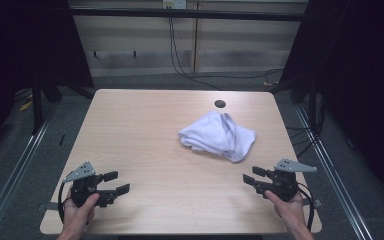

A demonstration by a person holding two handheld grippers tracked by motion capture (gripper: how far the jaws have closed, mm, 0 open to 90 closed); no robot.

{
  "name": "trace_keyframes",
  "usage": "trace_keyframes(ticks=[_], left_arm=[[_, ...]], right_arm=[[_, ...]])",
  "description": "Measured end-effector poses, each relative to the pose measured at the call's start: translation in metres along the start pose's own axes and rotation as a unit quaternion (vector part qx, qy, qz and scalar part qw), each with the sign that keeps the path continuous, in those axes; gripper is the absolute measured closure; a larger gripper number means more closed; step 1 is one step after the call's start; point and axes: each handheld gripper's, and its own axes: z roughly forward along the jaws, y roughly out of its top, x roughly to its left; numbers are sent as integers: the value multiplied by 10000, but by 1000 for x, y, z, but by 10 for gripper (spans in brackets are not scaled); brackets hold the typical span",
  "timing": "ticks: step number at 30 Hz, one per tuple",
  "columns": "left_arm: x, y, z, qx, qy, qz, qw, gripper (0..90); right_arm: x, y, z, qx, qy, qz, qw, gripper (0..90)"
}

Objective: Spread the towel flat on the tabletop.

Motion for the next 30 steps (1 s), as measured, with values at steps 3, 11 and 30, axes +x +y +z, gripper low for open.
trace_keyframes(ticks=[3,11,30], left_arm=[[-1,1,2,-14,-41,-9,10000,260],[-5,2,11,218,-24,99,9997,268],[4,6,18,280,-1,250,9993,264]], right_arm=[[-2,1,3,103,-33,-97,9999,429],[-10,23,20,290,349,-206,9988,454],[-40,93,99,855,167,-606,9944,330]])
